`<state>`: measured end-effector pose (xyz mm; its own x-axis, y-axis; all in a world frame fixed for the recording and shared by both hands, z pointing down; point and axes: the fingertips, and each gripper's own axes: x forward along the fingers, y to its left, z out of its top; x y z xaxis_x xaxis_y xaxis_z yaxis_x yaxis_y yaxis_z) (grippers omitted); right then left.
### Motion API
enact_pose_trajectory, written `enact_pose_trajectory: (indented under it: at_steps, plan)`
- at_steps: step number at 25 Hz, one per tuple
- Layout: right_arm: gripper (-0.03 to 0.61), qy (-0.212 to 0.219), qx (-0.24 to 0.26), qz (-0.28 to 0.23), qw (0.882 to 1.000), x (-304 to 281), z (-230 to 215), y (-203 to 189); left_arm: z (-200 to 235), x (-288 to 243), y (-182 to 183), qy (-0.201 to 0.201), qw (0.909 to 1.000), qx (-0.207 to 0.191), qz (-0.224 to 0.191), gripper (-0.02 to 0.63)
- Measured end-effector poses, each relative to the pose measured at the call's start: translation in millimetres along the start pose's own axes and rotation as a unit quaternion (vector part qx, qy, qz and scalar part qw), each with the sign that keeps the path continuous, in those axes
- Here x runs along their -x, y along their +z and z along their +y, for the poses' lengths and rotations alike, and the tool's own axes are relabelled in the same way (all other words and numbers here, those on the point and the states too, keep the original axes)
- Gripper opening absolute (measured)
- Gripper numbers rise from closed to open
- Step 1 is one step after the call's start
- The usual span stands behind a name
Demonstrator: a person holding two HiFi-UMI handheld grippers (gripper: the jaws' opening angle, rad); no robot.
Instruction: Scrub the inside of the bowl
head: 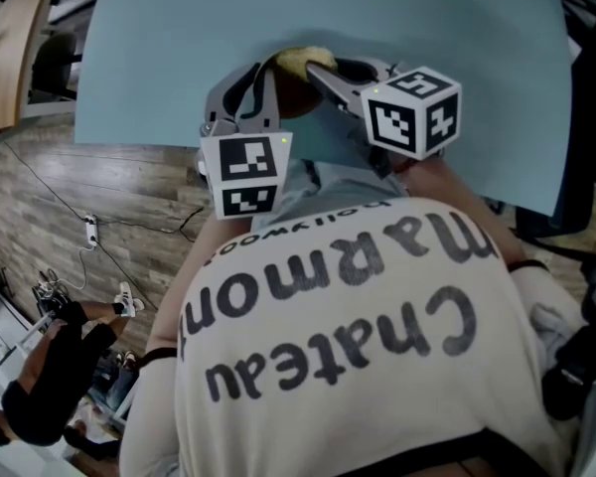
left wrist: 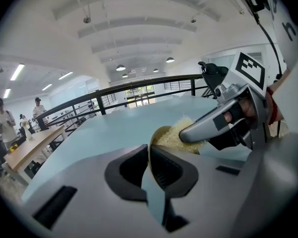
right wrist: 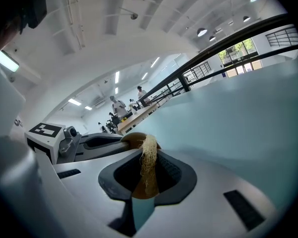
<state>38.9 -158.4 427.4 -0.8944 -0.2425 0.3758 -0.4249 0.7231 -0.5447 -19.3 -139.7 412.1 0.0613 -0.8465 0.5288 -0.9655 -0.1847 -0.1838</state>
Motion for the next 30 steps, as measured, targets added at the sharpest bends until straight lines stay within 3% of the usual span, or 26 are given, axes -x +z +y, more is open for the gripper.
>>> enact_pose_trajectory:
  at_steps: [6, 16, 20, 27, 30]
  plan:
    - [0.064, -0.012, -0.020, 0.003, 1.000, -2, -10, -8, 7, 1, 0, 0.005, 0.9994, 0.032, -0.010, 0.021]
    - [0.064, -0.021, -0.048, 0.017, 0.998, -5, -18, -22, 17, -5, -13, -0.006, 0.9898, 0.142, -0.003, 0.028]
    - [0.064, -0.009, -0.036, 0.000, 0.999, -6, -8, -12, 18, -7, -13, -0.001, 0.9911, 0.133, 0.000, 0.024]
    - [0.064, -0.021, -0.017, -0.022, 0.999, -2, -12, 2, 9, -5, -1, -0.001, 0.9983, 0.054, -0.021, 0.020]
    - [0.064, -0.031, -0.008, -0.025, 0.999, 0, -19, 4, 11, -3, 7, -0.001, 0.9974, 0.058, -0.042, 0.026]
